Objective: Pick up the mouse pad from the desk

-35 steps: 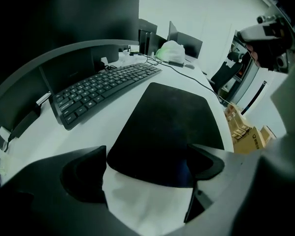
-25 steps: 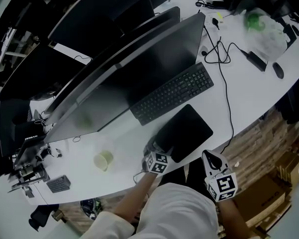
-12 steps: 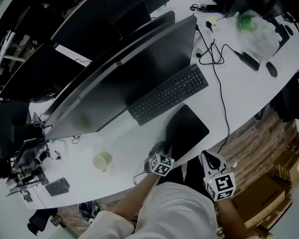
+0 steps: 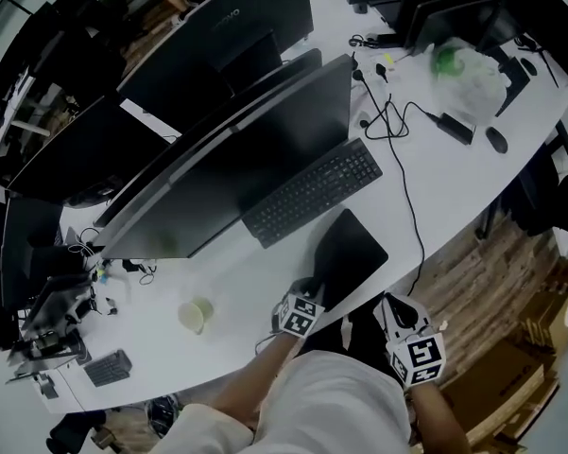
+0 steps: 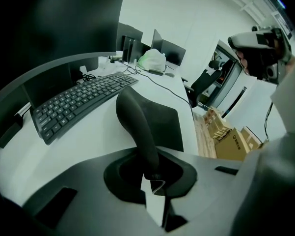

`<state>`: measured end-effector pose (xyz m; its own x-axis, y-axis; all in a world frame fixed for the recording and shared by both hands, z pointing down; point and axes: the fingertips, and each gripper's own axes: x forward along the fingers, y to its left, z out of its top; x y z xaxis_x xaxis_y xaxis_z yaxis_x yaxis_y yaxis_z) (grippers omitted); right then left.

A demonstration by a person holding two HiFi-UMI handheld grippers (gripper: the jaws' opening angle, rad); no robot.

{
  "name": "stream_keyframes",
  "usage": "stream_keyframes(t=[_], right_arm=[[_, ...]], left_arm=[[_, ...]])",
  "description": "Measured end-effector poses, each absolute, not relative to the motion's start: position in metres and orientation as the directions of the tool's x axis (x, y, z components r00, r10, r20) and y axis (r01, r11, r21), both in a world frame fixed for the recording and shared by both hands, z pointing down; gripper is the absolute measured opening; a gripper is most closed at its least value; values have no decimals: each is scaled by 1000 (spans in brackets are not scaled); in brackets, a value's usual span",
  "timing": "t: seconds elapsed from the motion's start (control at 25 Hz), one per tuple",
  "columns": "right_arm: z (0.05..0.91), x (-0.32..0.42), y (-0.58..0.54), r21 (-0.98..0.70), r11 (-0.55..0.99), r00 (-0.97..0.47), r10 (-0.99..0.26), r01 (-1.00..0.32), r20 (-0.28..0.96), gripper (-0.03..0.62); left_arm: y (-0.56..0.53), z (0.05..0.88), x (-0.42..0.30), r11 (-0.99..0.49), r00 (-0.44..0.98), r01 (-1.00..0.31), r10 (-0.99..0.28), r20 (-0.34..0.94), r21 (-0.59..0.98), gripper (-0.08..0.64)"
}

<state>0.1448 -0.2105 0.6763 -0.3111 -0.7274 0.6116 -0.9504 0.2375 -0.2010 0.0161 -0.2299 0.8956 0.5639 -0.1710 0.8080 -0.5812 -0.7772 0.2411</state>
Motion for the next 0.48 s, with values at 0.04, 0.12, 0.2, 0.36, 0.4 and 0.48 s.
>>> stream_keyframes(t=[0.04,0.12,0.2,0.36,0.4,0.48], right_arm=[[672,146,-208,-193,238,-307,-732,-952,609,11],[666,150,-204,-180,234,-295,-741,-956,604,11],[661,154,-199,-169,227,-283,-748,-959,600,11],[648,156,-186,-151,218,-265,-766,-964,586,11],[644,156,-184,-145,217,-261,-772,-965,579,11],[636,157,-180,-133,215,-252,-784,-968,567,11]], left_arm=[[-230,891,18,-782,573,-574,-174,801,241,41],[-229,881,23,-790,589,-563,-178,788,242,41],[-226,871,27,-798,607,-550,-179,774,247,41],[-223,848,32,-817,645,-519,-183,742,250,41],[-224,840,33,-820,654,-514,-186,733,251,41],[-225,827,35,-829,671,-500,-188,717,250,41]])
